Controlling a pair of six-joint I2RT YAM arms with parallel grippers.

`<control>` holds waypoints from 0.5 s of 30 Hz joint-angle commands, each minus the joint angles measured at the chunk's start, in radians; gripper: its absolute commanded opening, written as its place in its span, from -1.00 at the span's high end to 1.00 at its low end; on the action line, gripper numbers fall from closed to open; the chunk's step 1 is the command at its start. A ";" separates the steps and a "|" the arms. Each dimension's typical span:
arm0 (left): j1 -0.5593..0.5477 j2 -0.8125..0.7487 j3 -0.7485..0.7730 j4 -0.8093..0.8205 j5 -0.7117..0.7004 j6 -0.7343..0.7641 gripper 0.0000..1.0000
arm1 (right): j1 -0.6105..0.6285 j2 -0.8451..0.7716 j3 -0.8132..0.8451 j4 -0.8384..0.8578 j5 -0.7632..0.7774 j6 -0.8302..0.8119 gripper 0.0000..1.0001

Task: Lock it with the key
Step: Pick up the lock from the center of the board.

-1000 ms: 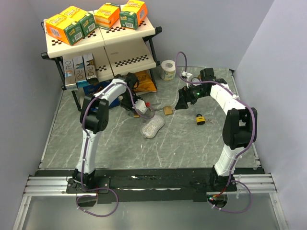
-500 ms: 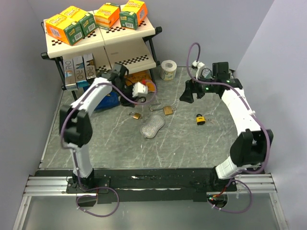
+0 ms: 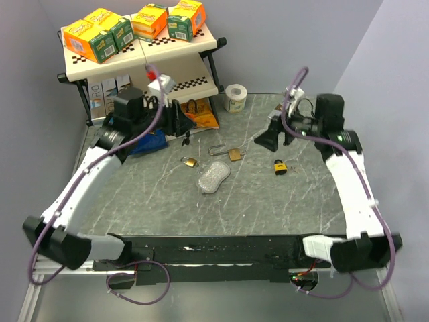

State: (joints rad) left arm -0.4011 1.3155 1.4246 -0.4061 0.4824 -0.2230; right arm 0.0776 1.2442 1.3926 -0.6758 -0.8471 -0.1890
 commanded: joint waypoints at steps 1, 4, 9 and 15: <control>-0.044 -0.116 -0.084 0.242 -0.142 -0.525 0.98 | 0.001 -0.173 -0.174 0.269 -0.072 0.213 -0.99; -0.080 -0.168 -0.174 0.340 -0.192 -0.715 0.98 | 0.036 -0.281 -0.314 0.495 -0.031 0.385 -0.97; -0.148 -0.154 -0.193 0.384 -0.232 -0.808 0.98 | 0.278 -0.324 -0.339 0.568 0.234 0.415 -0.98; -0.202 -0.114 -0.210 0.427 -0.225 -0.874 0.98 | 0.454 -0.249 -0.285 0.622 0.446 0.415 -0.99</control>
State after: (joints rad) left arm -0.5758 1.1954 1.2129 -0.1223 0.2745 -0.9871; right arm 0.4595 0.9615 1.0508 -0.1696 -0.5941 0.1886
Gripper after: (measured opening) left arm 0.509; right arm 0.993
